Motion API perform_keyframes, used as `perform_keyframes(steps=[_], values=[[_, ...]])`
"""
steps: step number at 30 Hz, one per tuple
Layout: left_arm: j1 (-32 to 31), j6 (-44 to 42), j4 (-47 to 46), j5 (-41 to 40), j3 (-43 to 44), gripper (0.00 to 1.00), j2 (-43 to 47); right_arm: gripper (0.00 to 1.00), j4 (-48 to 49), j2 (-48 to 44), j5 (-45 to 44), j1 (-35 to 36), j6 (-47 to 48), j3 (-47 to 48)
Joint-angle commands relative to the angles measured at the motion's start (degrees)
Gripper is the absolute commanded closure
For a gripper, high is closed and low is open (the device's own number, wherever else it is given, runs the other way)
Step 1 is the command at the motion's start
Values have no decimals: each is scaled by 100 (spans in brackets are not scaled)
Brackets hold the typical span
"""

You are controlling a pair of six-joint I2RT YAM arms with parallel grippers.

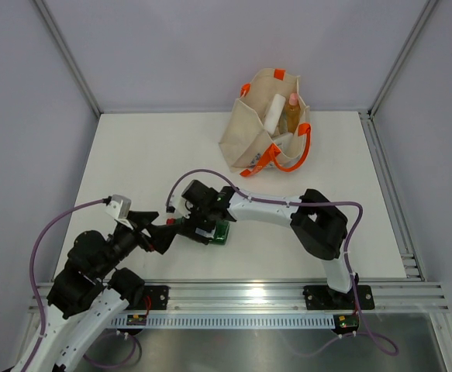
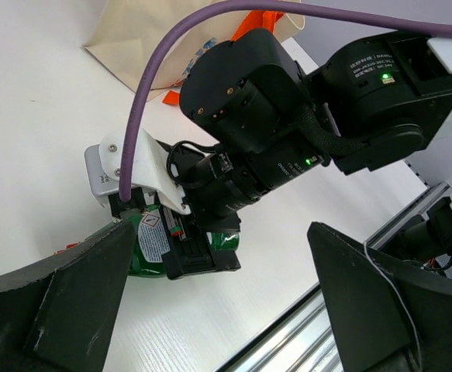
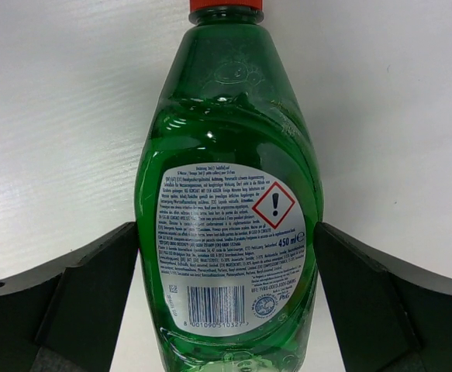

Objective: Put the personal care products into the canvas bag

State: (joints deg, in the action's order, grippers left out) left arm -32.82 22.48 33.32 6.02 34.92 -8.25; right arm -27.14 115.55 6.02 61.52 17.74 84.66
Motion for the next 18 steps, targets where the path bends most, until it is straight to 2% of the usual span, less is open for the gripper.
perform_keyframes(steps=[1,6,12,15,18], values=[[12,-77,-273,162,94,1,139,1,-995,152,50,-96,265,-125],[12,-77,-309,189,77,1,201,0,-864,109,-469,-61,538,-493],[12,-103,-317,224,77,1,219,0,-179,-277,-1278,167,485,-802],[12,-103,-335,259,77,1,280,0,6,-664,-1384,159,511,-776],[12,-103,-396,303,51,1,394,1,69,-1095,-1088,150,818,-820]])
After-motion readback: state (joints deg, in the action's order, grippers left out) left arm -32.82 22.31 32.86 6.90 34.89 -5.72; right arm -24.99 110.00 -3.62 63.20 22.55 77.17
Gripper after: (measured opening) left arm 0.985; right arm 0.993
